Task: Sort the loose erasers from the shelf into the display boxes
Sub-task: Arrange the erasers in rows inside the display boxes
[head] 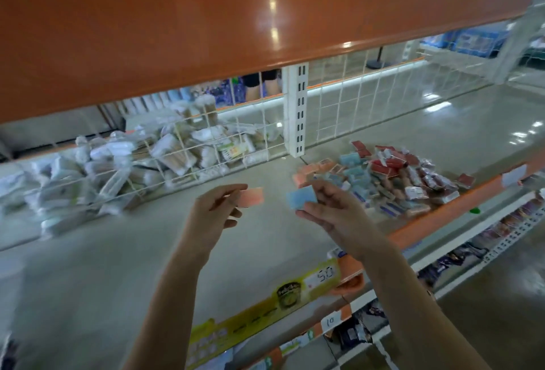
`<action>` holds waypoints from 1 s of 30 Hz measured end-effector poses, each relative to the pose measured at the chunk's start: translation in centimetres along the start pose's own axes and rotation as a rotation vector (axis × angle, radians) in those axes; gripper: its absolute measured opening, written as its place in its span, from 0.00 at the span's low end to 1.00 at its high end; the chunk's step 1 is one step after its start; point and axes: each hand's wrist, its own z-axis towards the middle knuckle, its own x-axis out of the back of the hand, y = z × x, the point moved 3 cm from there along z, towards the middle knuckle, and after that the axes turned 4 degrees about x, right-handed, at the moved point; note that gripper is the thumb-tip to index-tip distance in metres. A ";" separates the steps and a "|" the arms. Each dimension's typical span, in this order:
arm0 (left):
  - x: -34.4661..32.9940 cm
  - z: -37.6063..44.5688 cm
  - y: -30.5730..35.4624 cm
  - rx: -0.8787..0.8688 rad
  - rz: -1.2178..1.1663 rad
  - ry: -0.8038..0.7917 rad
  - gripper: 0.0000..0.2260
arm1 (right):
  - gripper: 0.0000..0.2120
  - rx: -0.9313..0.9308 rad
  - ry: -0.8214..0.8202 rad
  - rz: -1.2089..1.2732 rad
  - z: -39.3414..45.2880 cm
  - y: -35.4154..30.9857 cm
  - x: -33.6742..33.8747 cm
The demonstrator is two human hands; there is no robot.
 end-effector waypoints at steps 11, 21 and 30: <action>7.8 -6.1 -2.4 0.106 -0.041 0.115 0.11 | 0.14 -0.082 -0.162 -0.245 0.6 4.0 -9.2; 18.1 -12.3 -3.9 0.117 -0.069 0.254 0.10 | 0.17 -0.141 -0.314 -0.291 -0.6 7.8 -19.4; 30.3 -17.1 -5.1 0.093 -0.125 0.282 0.11 | 0.15 -0.123 -0.377 -0.311 -3.5 12.2 -32.0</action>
